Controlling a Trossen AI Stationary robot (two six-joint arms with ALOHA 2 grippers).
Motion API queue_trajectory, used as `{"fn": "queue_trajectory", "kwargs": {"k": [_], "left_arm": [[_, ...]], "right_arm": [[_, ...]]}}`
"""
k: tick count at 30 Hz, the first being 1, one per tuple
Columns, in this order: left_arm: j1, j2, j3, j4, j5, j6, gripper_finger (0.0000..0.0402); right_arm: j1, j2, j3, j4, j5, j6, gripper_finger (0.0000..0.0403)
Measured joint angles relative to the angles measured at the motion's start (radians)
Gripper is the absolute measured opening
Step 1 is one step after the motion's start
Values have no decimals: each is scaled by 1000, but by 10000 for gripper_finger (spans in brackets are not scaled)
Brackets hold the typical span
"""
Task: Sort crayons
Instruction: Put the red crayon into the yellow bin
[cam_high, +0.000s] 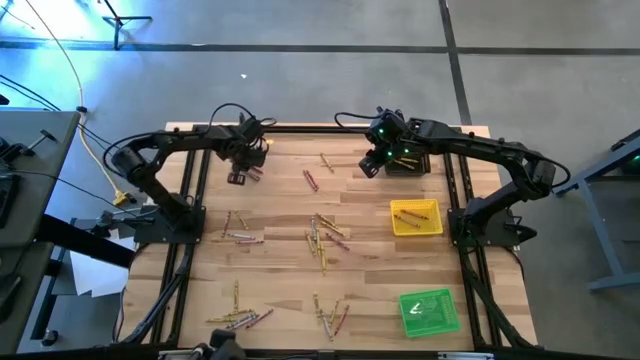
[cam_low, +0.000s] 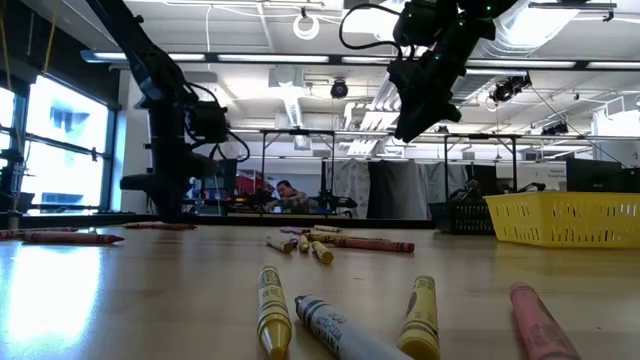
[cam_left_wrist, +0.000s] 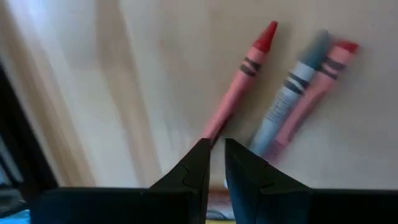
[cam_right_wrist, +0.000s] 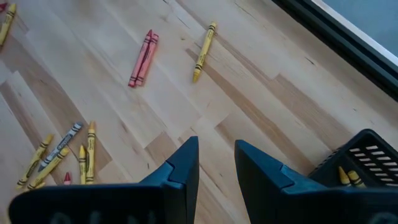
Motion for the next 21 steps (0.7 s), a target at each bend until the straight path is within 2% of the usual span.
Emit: {"fn": "queue_trajectory", "kwargs": {"k": [5,12,16,21], "left_arm": [[-1,55,4,29,-18,-23,36],[-17,66,4,15,-28,-27,36],[-17,66,3,19,-24,-126,32],[-16,70,24,-2,-18,-266,4]], "right_arm": [[0,0,0,0,0,5,89],[0,0,0,0,0,22,89],[0,0,0,-1,0,25,89],[0,0,0,-1,0,26,89]]}}
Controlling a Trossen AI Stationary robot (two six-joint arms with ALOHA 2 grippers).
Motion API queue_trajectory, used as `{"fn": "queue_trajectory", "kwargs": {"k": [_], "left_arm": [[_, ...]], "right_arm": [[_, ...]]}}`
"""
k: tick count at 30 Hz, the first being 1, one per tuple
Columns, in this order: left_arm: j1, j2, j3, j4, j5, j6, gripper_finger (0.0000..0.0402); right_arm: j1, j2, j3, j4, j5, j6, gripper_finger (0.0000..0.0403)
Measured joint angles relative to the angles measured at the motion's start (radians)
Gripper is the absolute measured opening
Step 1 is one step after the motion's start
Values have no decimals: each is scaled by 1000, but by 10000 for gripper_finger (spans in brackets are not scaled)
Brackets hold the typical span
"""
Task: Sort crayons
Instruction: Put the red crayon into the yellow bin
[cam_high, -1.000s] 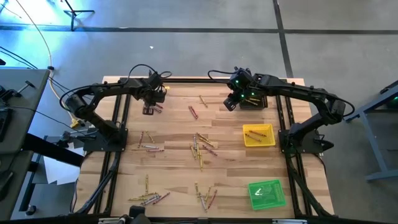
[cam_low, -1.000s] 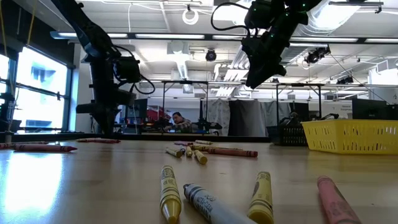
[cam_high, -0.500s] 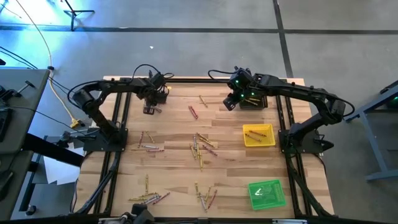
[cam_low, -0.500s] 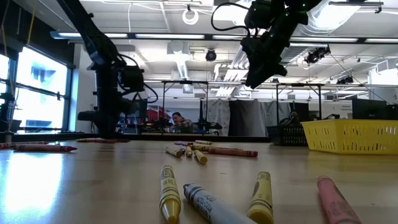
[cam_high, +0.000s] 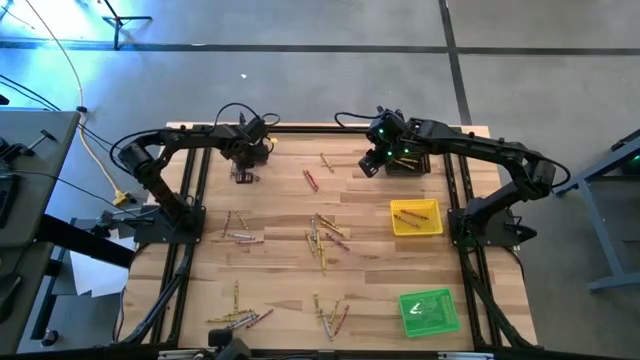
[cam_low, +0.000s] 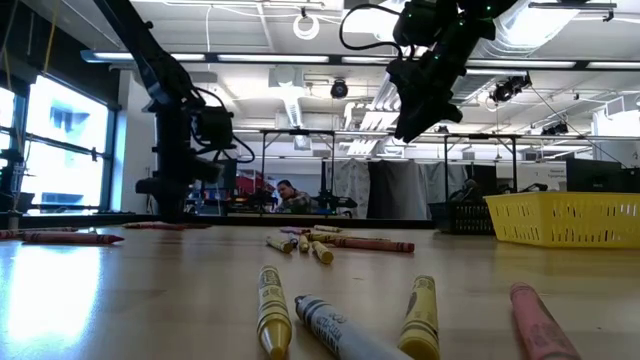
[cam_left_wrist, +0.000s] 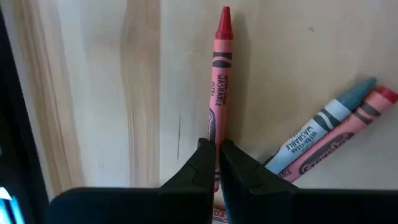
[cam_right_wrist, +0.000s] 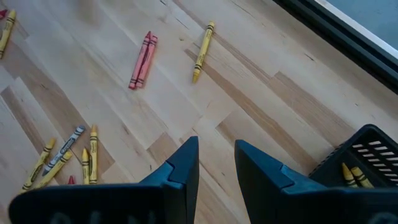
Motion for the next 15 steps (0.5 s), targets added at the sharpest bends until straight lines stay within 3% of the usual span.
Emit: {"fn": "queue_trajectory", "kwargs": {"k": [9,15], "left_arm": [[-3,-41,108,-6,42,-148,1],[-22,-96,180,-3,220,-348,0]], "right_arm": [[-14,-53,0,-14,-1,52,89],[-15,-152,0,-12,-1,90,89]]}}
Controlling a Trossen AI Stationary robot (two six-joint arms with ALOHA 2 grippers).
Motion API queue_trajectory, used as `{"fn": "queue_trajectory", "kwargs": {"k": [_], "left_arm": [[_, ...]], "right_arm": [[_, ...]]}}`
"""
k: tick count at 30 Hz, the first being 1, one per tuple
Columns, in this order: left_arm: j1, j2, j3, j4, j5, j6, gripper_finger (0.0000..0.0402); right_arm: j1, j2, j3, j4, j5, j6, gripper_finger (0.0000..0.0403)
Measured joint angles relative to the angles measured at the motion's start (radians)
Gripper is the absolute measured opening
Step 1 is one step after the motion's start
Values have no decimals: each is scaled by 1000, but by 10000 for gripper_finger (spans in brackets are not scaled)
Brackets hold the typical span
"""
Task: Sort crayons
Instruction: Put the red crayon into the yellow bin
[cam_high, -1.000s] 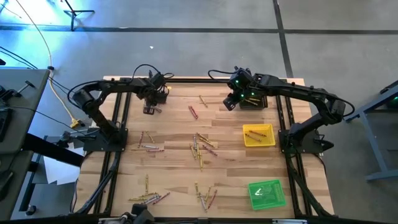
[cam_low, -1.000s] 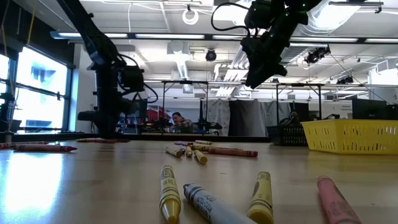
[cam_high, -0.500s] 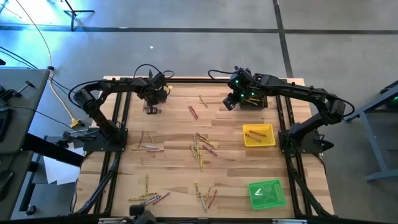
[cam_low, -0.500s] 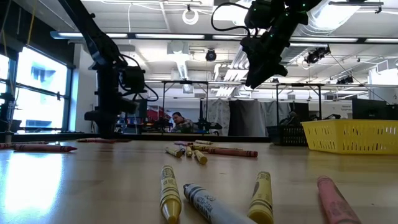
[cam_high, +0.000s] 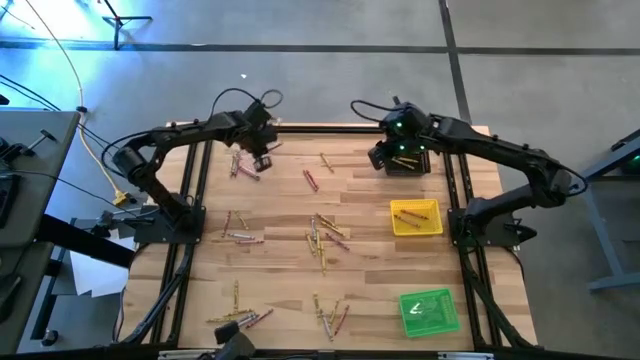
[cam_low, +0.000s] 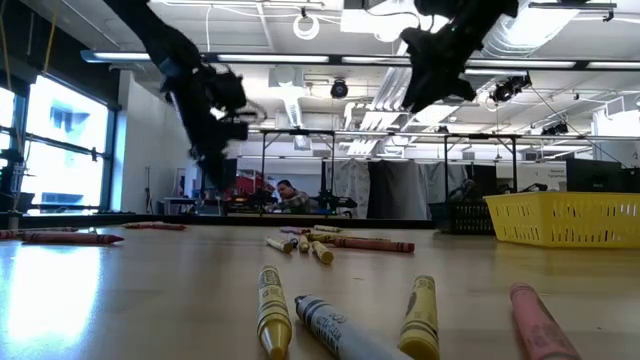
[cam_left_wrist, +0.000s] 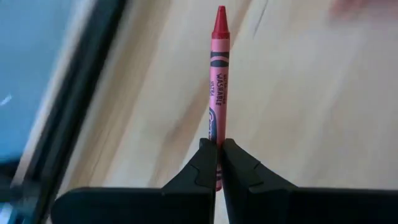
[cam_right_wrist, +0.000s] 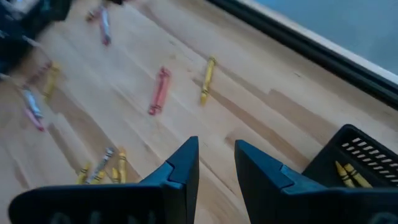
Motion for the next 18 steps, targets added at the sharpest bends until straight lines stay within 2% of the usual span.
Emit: {"fn": "queue_trajectory", "kwargs": {"k": [4,8,13,18], "left_arm": [[-46,-36,34,116,116,-223,0],[-124,-79,66,341,137,-403,0],[-240,-79,144,464,45,-554,0],[-331,-74,235,459,-44,-604,0]], "right_arm": [[15,-51,-2,80,1,0,89],[26,-65,-3,230,0,-8,89],[28,-65,-4,391,-8,18,91],[28,-65,-4,493,-8,27,110]]}}
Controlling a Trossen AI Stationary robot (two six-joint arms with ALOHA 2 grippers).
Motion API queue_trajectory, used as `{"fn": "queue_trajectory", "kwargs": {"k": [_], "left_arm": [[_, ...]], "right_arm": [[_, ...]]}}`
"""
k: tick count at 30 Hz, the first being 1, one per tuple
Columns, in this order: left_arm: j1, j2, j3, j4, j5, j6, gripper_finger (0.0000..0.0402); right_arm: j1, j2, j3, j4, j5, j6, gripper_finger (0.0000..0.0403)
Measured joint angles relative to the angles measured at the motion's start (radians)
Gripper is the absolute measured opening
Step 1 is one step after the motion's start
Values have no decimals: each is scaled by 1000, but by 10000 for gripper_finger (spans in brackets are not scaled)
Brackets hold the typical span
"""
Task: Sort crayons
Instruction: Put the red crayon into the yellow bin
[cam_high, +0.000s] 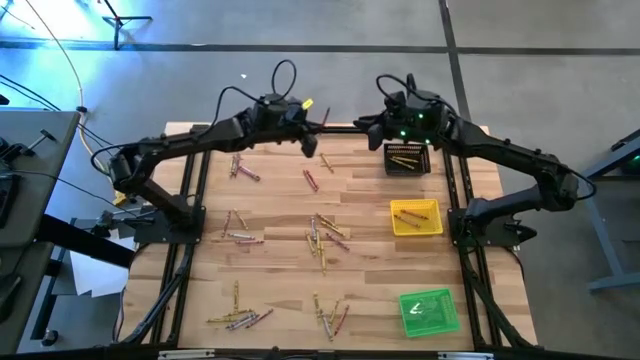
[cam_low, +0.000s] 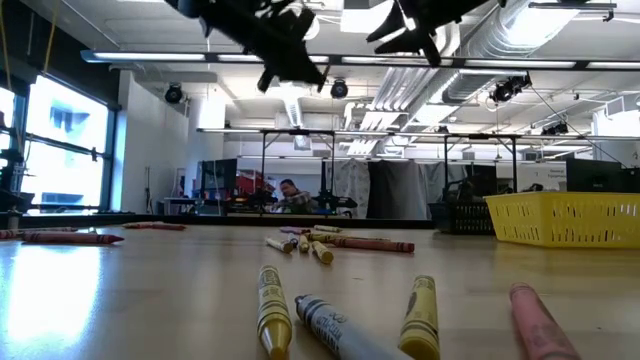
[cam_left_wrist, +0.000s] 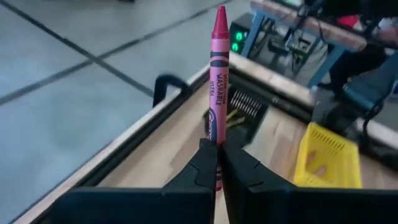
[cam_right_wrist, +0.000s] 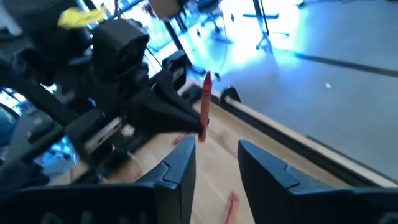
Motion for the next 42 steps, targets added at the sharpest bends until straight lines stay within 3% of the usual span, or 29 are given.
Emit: {"fn": "queue_trajectory", "kwargs": {"k": [3,11,17,22,42], "left_arm": [[-36,-1,37,22,-64,-24,0],[-82,-1,78,62,-105,-88,0],[-111,-1,92,79,-111,-155,0],[-139,-1,92,109,-110,-180,0],[-170,-1,92,146,-102,-227,0]], "right_arm": [[0,3,0,39,-1,19,128],[6,17,0,121,-2,120,162],[43,17,0,211,5,156,161],[70,17,0,211,59,156,161],[107,55,-1,271,86,181,161]]}}
